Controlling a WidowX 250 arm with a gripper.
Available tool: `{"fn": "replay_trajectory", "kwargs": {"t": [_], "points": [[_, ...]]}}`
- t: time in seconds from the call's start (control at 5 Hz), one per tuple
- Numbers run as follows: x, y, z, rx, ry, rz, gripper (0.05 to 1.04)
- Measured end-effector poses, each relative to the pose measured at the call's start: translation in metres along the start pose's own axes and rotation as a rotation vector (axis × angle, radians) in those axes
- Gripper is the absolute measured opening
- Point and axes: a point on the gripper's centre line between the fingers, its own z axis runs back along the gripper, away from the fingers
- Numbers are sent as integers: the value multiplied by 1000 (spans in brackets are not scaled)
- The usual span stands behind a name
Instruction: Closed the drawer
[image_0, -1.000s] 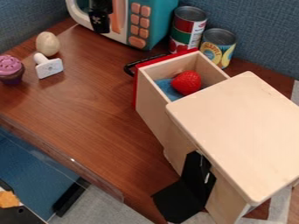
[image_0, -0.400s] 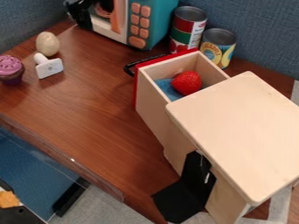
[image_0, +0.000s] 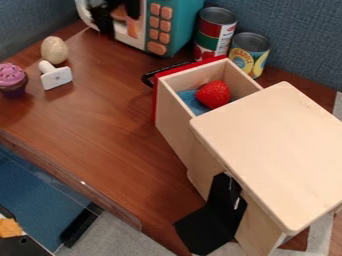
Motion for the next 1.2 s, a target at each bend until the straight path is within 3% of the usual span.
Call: {"fn": "replay_trajectory", "kwargs": {"t": [0.4,0.6,0.8,1.2], "points": [[36,6,-21,-55,25,-79,1001],[40,8,-23,-62,49,-98,1001],[42,1,-40,-102,39,-93,1001],[45,-1,-47,-129,42,-101,1001]]}}
